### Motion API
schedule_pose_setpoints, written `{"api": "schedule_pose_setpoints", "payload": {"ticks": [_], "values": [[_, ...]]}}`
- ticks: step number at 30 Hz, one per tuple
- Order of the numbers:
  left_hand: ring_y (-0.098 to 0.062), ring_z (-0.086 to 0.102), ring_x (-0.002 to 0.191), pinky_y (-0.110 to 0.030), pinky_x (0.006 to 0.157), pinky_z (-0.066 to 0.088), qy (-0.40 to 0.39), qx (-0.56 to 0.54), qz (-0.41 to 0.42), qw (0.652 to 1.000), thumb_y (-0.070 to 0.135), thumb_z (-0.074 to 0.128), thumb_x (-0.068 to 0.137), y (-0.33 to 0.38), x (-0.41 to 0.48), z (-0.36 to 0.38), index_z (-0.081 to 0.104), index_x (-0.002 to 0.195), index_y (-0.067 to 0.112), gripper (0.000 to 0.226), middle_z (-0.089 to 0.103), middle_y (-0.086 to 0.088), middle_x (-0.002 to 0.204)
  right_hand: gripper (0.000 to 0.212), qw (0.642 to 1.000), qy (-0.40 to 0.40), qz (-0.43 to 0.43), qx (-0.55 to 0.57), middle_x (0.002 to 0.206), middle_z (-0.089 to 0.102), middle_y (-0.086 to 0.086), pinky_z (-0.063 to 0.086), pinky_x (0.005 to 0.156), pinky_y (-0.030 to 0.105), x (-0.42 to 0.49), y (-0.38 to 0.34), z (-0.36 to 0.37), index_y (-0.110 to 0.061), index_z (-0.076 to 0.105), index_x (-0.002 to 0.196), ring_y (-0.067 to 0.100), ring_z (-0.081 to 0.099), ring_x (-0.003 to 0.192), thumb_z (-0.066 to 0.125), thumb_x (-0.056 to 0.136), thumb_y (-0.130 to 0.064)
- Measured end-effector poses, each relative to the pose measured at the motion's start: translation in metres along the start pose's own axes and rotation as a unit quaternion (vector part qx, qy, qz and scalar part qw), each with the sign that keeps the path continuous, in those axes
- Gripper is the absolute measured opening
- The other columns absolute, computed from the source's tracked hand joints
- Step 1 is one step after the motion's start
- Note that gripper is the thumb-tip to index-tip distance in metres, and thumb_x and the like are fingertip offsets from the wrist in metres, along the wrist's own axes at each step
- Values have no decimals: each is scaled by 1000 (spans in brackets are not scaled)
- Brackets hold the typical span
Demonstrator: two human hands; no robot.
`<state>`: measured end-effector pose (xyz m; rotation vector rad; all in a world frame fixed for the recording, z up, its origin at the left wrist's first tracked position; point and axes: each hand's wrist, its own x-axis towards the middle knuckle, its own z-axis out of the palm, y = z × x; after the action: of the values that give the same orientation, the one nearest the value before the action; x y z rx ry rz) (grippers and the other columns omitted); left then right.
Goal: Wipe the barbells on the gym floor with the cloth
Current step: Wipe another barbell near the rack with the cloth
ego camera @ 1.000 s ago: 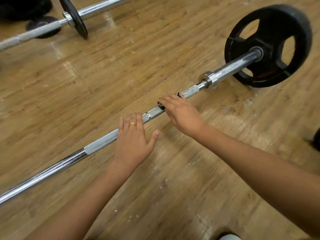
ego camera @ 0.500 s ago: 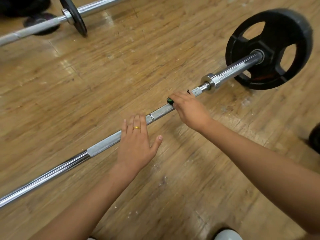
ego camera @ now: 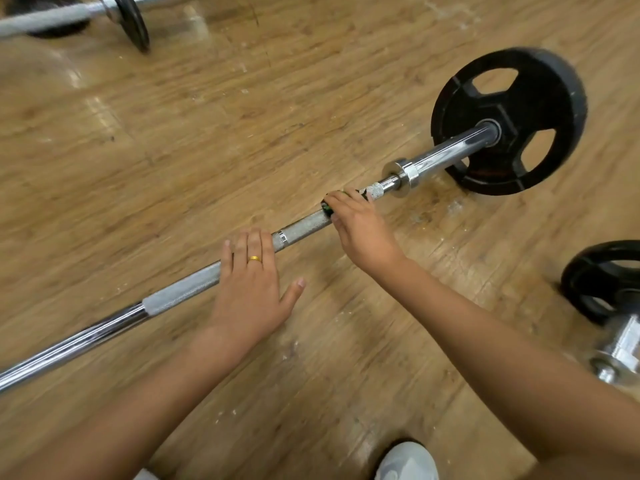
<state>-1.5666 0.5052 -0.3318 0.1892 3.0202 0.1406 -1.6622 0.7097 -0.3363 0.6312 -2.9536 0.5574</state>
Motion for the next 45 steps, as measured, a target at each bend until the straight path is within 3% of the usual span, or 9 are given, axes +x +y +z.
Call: {"api": "schedule_pose_setpoints", "payload": {"ticks": [3, 6, 11, 19, 23, 30, 34, 41, 45], "values": [[-37, -5, 154, -56, 122, -4, -49, -28, -13, 998, 67, 26, 98, 12, 10, -18, -1, 158, 2, 92, -1, -19, 167, 37, 999, -24, -12, 28, 142, 56, 7, 22, 118, 55, -10, 2, -3, -5, 55, 138, 29, 40, 139, 47, 102, -8], [-28, -17, 154, -53, 122, -10, -46, -12, 47, 998, 62, 27, 100, 25, 19, -14, -12, 158, 4, 91, -16, -15, 167, 37, 999, -39, -20, 31, 141, 56, 6, 26, 117, 56, -13, 12, -9, -5, 56, 138, 28, 41, 139, 46, 101, -7], [-30, 4, 156, -52, 123, -3, 30, 38, 96, 994, 62, 29, 94, 22, 7, 14, 10, 158, -2, 93, 7, -20, 167, 37, 999, -19, 39, 21, 141, 57, 6, 22, 118, 59, -14, 26, -18, -6, 57, 137, 29, 43, 138, 46, 102, -7], [-34, 2, 155, -54, 123, 2, 58, 42, 93, 993, 59, 30, 97, 48, 12, 22, 12, 157, -5, 89, 10, -24, 165, 40, 1000, 2, -25, 10, 133, 63, 11, 38, 110, 56, -31, 42, -15, -2, 61, 131, 34, 52, 130, 42, 100, -19], [-38, 1, 155, -59, 122, 3, 77, 57, 99, 990, 58, 32, 97, 55, 9, 25, 10, 156, -8, 91, 9, -28, 164, 36, 1000, 23, 14, 0, 131, 63, 14, 42, 106, 56, -31, 49, -17, 1, 63, 129, 35, 53, 128, 48, 98, -13], [-37, 1, 155, -56, 124, 6, 88, 65, 147, 983, 57, 27, 96, 44, 3, 31, 12, 156, -8, 89, 5, -27, 165, 38, 999, 21, -6, -47, 141, 58, 9, 16, 120, 47, -44, 52, -21, -6, 56, 138, 28, 45, 139, 49, 101, -11], [-37, 2, 155, -53, 125, 3, 106, 69, 169, 977, 54, 28, 98, 42, 0, 33, 11, 156, -8, 86, 4, -27, 165, 39, 993, 52, 92, -48, 144, 56, 11, 9, 122, 45, -35, 70, -31, -3, 53, 141, 30, 37, 145, 47, 102, -7], [-37, -4, 155, -54, 125, 4, 113, 94, 173, 974, 56, 31, 101, 42, 1, 36, 3, 156, -9, 89, -4, -28, 165, 37, 999, 35, 23, -33, 139, 59, 16, 21, 119, 48, -48, 55, -22, 1, 57, 136, 33, 48, 136, 49, 101, -7], [-37, -6, 155, -53, 125, 3, 114, 93, 173, 974, 57, 33, 101, 39, 5, 33, -1, 156, -8, 92, -6, -28, 164, 38, 994, 33, 87, -51, 143, 55, 15, 21, 122, 55, -33, 72, -33, 0, 53, 139, 33, 39, 143, 46, 102, -5]]}}
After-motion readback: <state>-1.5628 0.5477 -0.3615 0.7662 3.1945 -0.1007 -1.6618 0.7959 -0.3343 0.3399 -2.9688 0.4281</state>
